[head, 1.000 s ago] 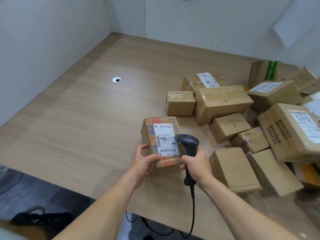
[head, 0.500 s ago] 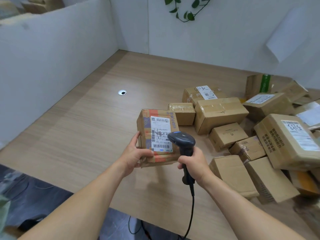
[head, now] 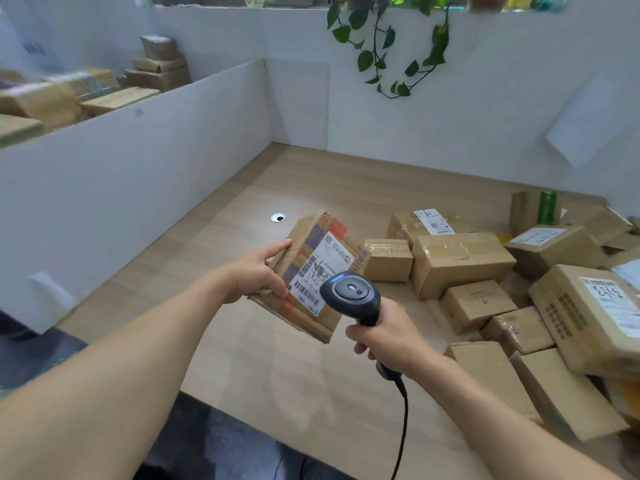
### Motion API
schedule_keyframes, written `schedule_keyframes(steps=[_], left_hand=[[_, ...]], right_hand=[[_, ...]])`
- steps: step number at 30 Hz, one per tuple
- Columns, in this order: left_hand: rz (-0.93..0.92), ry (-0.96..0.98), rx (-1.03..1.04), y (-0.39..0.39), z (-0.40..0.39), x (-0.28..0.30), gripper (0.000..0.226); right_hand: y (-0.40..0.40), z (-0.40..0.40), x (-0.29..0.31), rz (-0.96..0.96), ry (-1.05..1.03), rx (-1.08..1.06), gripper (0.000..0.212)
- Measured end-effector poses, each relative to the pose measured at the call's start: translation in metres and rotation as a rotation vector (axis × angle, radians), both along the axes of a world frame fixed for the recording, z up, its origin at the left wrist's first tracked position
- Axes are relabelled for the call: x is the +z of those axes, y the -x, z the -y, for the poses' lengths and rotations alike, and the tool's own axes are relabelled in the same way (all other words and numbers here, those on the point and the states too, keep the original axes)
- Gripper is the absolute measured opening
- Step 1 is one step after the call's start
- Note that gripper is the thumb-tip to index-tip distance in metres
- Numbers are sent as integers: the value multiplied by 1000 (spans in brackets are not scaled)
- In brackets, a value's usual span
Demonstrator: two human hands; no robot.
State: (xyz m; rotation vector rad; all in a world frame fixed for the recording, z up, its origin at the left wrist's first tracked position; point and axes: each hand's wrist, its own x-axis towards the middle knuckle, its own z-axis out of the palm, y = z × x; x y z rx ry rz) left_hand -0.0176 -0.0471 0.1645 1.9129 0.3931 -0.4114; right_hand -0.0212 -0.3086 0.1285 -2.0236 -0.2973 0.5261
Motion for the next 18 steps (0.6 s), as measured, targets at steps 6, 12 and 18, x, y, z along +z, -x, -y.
schedule_keyframes(steps=[6, 12, 18], left_hand=[[-8, -55, 10, 16, -15, 33, 109], [16, -92, 78, 38, -15, 52, 114], [28, -122, 111, 56, -5, 61, 105]], right_hand=[[13, -17, 28, 109, 28, 30, 8], [23, -20, 51, 160, -93, 127, 14], [31, -12, 57, 35, -320, 157, 74]])
